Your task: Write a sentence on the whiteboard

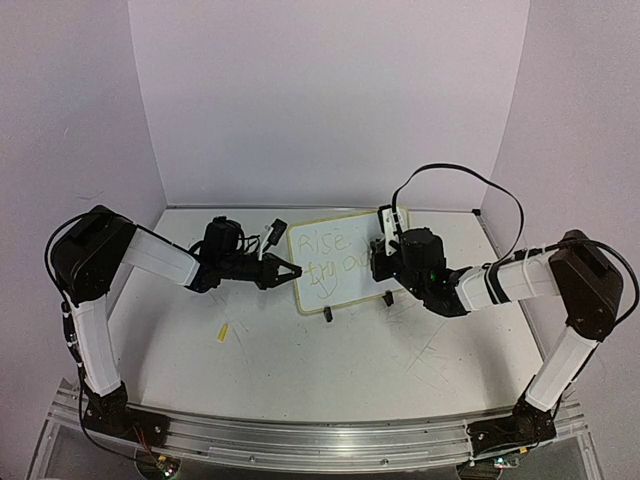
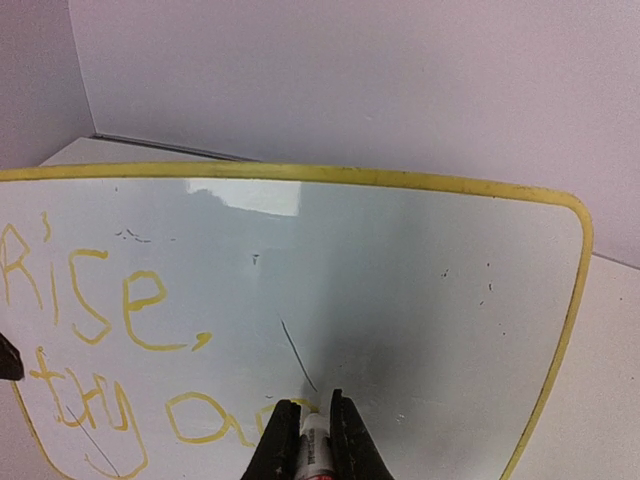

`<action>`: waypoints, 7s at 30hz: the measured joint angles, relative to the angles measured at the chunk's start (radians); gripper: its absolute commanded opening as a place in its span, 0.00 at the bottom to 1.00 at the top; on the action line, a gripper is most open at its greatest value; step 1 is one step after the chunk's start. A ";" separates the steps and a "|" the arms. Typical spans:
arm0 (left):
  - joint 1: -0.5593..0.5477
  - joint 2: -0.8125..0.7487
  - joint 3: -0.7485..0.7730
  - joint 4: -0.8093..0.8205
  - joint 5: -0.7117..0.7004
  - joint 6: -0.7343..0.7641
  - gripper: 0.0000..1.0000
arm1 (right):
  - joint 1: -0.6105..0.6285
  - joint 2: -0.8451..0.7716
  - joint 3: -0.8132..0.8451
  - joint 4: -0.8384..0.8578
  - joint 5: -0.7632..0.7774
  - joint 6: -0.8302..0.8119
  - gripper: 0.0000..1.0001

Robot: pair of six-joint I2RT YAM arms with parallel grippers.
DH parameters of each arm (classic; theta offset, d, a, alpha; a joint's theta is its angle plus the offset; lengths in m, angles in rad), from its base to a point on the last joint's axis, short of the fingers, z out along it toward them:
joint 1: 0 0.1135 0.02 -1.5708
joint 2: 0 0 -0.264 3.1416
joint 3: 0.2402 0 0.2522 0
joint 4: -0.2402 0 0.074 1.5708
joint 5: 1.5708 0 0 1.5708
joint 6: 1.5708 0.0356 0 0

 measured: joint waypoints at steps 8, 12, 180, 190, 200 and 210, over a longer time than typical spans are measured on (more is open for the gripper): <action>0.000 0.000 0.000 0.000 0.000 0.000 0.00 | -0.001 0.000 0.003 0.002 0.001 -0.019 0.00; 0.000 0.000 0.000 0.000 0.000 0.000 0.00 | -0.001 0.000 0.003 0.001 0.000 -0.022 0.00; -0.001 0.000 0.019 -0.043 0.002 0.030 0.00 | -0.059 -0.031 -0.035 0.001 -0.014 0.017 0.00; -0.001 0.000 0.019 -0.043 0.002 0.030 0.00 | -0.059 -0.030 -0.032 0.003 -0.014 0.012 0.00; -0.001 0.000 0.019 -0.043 0.002 0.030 0.00 | -0.059 -0.030 -0.055 0.021 -0.018 0.031 0.00; -0.001 0.000 0.019 -0.043 0.002 0.030 0.00 | -0.059 -0.030 -0.092 0.024 -0.018 0.040 0.00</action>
